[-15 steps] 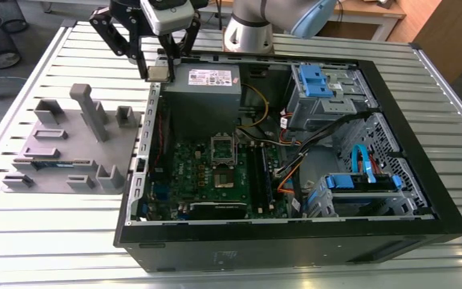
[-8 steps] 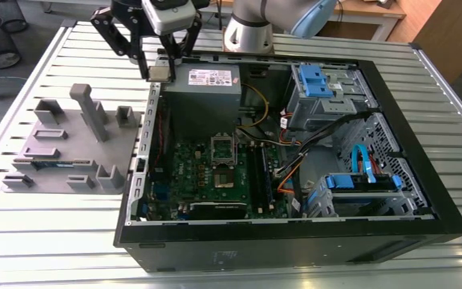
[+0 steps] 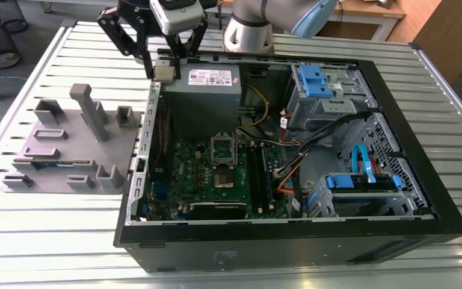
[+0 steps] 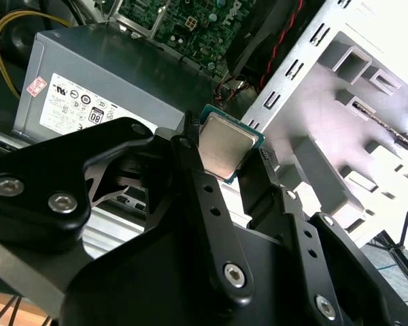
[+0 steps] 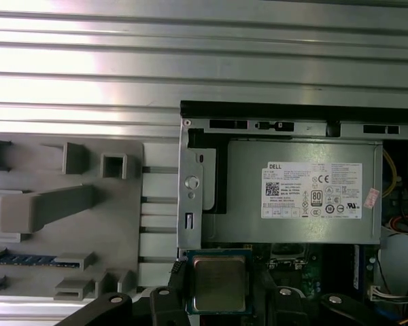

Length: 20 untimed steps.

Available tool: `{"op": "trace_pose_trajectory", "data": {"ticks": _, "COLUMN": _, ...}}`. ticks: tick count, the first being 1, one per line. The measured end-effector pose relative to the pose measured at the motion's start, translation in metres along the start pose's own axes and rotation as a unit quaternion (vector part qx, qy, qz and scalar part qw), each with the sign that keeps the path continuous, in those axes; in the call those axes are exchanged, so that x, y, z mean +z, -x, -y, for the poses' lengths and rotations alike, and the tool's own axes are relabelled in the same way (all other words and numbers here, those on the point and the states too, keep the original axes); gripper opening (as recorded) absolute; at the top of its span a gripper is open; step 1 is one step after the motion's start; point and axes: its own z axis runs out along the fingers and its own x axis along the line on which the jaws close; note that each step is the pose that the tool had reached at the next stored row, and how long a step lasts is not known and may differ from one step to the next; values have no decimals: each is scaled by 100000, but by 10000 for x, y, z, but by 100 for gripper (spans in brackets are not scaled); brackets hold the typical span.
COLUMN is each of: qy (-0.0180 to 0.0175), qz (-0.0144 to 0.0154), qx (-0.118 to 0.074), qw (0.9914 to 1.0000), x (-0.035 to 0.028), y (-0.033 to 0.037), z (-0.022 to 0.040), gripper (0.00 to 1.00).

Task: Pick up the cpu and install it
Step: 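Pick up the cpu and move it towards the insertion slot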

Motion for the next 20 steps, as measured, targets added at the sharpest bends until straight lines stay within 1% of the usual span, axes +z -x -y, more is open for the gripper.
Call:
{"op": "trace_pose_trajectory", "data": {"ticks": 13, "qy": -1, "qz": -5, "qx": 3, "qw": 100000, "x": 7, "y": 146, "z": -16, "gripper": 47}}
{"op": "trace_pose_trajectory", "data": {"ticks": 20, "qy": 1, "qz": -8, "qx": -1, "qw": 100000, "x": 11, "y": 239, "z": -26, "gripper": 47}}
